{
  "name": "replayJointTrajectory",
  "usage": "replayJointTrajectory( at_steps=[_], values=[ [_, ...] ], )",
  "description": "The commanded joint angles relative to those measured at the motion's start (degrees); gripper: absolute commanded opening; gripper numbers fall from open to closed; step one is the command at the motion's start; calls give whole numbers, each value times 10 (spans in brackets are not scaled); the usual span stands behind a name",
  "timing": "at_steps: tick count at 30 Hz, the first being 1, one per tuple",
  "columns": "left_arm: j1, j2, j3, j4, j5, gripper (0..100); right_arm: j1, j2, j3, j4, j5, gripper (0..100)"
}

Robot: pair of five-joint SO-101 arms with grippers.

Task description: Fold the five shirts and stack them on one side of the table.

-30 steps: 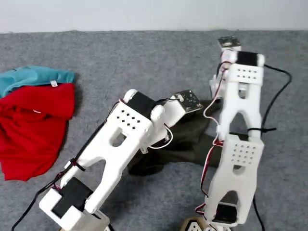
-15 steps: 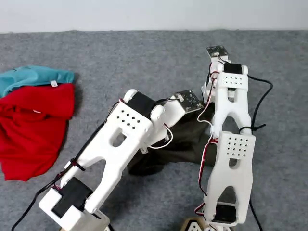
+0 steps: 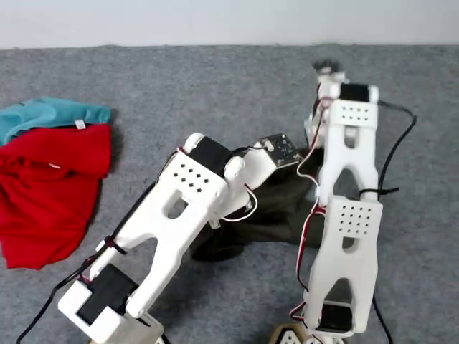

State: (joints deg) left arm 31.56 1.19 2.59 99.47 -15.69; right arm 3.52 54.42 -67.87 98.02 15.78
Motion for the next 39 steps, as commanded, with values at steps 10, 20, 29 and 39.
replayJointTrajectory(
  at_steps=[10, 20, 29, 39],
  values=[
    [-6, -33, -5, 9, -10, 14, 143, -66, -77, 49, 8, 9],
    [-96, -33, -6, -37, -9, 16, 154, -60, -75, 49, 5, 9],
    [-106, -33, -7, -51, -7, 14, 157, -67, -75, 49, 7, 9],
    [-214, -33, -169, -56, -7, 14, 153, -231, -75, 50, 4, 9]
  ],
)
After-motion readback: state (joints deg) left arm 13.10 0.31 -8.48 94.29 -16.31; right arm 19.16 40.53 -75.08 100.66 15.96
